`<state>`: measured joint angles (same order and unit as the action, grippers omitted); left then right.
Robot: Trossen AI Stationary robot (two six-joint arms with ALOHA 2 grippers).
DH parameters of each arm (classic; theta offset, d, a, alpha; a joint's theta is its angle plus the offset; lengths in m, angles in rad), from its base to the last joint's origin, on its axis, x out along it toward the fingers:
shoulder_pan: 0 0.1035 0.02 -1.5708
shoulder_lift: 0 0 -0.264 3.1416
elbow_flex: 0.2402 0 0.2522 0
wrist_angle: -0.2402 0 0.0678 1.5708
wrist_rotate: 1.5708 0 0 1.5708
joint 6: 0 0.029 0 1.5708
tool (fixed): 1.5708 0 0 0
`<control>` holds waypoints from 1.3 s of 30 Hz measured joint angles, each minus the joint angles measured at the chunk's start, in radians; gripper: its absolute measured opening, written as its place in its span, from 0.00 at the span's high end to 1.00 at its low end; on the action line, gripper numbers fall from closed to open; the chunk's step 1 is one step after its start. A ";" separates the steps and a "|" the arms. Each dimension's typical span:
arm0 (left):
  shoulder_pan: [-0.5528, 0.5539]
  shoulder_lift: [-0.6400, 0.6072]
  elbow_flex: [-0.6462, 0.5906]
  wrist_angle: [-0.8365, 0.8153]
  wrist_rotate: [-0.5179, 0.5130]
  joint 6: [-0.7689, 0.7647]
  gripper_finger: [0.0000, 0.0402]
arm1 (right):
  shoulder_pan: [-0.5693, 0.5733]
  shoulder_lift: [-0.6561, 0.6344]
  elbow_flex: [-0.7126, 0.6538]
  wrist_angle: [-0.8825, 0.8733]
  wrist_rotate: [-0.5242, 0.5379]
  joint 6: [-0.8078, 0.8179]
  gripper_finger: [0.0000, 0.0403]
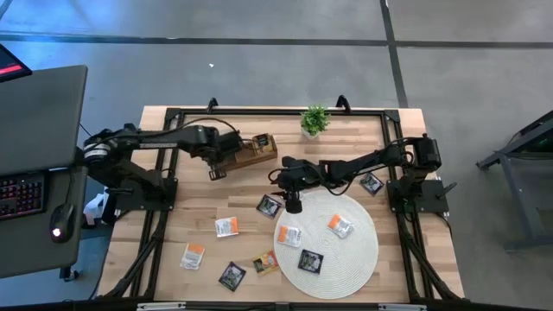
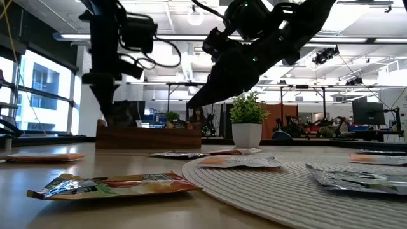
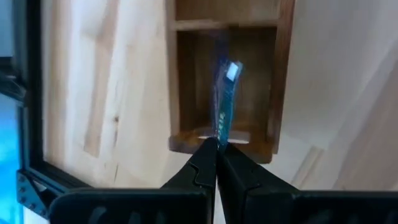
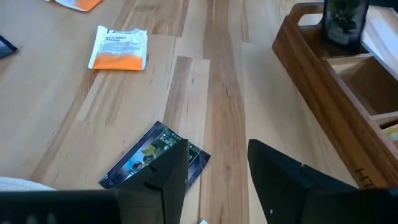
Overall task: Pick & Place Tea
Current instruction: Put the violet tea bag into the left section of the wooden organizer
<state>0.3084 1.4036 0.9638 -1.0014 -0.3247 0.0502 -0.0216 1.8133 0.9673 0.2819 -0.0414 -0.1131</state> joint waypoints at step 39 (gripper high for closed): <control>0.000 0.302 0.243 -0.381 -0.057 0.122 0.99 | 0.000 0.000 0.000 -0.009 0.000 0.000 0.60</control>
<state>0.3088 1.7056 1.2070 -1.3820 -0.3816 0.1723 -0.0216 1.8130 0.9673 0.2733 -0.0414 -0.1132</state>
